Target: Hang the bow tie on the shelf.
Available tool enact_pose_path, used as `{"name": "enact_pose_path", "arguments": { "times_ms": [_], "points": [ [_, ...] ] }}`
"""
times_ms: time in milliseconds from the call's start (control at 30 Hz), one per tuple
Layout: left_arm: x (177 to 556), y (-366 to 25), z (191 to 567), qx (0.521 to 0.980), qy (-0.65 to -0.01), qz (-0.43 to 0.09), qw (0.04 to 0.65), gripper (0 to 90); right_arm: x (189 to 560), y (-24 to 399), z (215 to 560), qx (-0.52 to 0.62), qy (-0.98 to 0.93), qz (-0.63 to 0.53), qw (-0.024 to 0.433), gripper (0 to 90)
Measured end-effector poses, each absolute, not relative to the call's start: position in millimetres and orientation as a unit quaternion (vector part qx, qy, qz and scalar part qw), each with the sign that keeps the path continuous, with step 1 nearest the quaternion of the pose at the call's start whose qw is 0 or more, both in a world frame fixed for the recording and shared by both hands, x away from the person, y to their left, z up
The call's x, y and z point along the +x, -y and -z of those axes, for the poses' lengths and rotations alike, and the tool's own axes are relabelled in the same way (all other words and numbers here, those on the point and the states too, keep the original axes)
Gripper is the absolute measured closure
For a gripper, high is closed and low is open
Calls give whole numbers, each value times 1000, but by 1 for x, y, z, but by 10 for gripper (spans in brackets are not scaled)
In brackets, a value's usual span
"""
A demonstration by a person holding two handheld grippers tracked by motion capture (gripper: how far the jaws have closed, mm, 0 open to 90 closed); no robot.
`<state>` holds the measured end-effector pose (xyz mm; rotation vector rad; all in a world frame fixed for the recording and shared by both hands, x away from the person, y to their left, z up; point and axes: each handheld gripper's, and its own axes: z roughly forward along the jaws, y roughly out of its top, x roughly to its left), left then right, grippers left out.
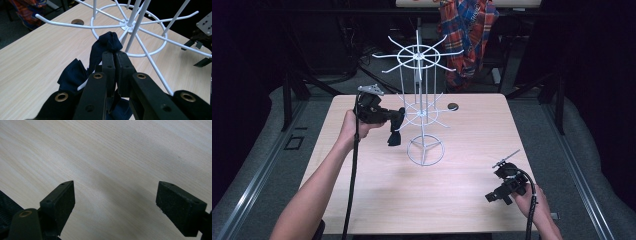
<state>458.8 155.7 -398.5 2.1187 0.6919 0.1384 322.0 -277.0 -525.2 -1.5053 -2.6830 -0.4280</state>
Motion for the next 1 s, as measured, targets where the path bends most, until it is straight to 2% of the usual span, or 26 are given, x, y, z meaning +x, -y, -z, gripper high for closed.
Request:
{"name": "enact_pose_path", "arguments": {
  "times_ms": [433, 633, 933, 1000],
  "points": [
    [448, -150, 393, 863, -273, -92, 415, 858, 322, 277, 525, -487, 863, 137, 23, 154],
    [451, -148, 394, 862, -273, -87, 419, 852, 322, 276, 526, -490, 860, 139, 22, 154],
    [450, -144, 394, 872, -263, -81, 405, 777, 321, 276, 527, -493, 858, 145, 21, 154],
    [449, -145, 394, 873, -264, -81, 401, 734, 321, 276, 526, -491, 859, 143, 21, 154]
  ]
}}
